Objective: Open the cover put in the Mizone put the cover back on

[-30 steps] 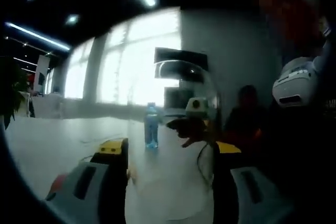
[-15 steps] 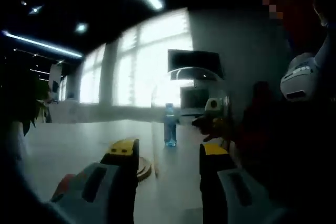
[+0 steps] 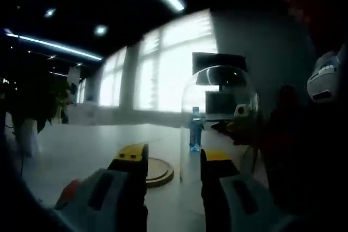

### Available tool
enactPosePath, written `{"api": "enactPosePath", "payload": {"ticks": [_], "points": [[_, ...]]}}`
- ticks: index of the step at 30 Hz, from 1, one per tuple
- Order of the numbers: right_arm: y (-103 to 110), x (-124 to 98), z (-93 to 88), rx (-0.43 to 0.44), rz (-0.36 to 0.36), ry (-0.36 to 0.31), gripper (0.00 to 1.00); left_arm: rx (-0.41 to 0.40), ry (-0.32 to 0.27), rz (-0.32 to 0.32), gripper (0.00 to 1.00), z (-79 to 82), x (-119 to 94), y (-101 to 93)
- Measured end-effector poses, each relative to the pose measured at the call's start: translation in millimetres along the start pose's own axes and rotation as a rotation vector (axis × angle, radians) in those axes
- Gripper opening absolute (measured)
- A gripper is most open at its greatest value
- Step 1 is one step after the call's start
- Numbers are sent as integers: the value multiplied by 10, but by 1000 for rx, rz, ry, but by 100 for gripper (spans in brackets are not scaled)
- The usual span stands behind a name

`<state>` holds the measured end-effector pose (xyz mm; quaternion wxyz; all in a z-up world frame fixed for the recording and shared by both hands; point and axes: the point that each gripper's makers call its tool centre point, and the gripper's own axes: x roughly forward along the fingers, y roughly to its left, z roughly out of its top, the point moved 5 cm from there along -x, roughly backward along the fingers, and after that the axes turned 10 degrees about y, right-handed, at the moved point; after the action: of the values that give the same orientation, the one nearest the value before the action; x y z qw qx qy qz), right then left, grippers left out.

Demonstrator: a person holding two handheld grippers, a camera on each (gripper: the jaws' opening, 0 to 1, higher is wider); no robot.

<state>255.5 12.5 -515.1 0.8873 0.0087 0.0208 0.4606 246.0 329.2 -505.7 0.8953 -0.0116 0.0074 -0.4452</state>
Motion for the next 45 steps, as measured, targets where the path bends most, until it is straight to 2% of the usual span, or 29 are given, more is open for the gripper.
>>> {"api": "enactPosePath", "payload": {"ticks": [2, 4, 7, 12, 15, 22, 27, 30, 33, 34, 35, 37, 39, 41, 43, 45], "points": [[-39, -8, -25, 4, -26, -5, 27, -11, -13, -4, 28, -4, 10, 9], [-70, -32, -28, 49, -27, -38, 27, -23, -35, -4, 27, -5, 21, 16], [-120, -60, -31, 69, -53, -73, 27, 0, -46, 47, 26, -29, 55, 85], [-202, -24, -125, 49, -140, -54, 27, -17, -45, 73, 26, -142, 178, 189], [-239, -4, -186, 75, -148, -57, 27, -17, -48, 71, 25, -192, 239, 190], [-295, 42, -249, 58, -219, -45, 28, 49, 26, 105, 25, -278, 342, 188], [-283, 108, -240, 56, -215, -27, 31, 83, 29, 104, 25, -157, 437, 185], [-281, 141, -225, 42, -218, -34, 31, 72, 18, 116, 26, -130, 505, 256], [-283, 156, -258, 50, -214, -39, 31, 40, 10, 132, 26, -209, 521, 335], [-301, 147, -267, 51, -229, -39, 31, 30, 15, 138, 26, -243, 513, 353], [-308, 136, -273, 40, -236, -30, 31, 24, 43, 152, 26, -265, 500, 363], [-296, 124, -279, 34, -224, -31, 29, 49, 26, 158, 26, -249, 472, 358], [-312, 112, -282, 18, -255, -27, 25, 6, -8, 147, 26, -219, 455, 363], [-313, 104, -324, 51, -253, -1, 20, -15, -35, 144, 26, -187, 433, 375], [-335, 78, -326, 66, -275, -8, 13, -28, -52, 128, 26, -165, 408, 368], [-373, 36, -326, 78, -303, -18, 11, -40, -74, 134, 26, -146, 391, 379]]}}
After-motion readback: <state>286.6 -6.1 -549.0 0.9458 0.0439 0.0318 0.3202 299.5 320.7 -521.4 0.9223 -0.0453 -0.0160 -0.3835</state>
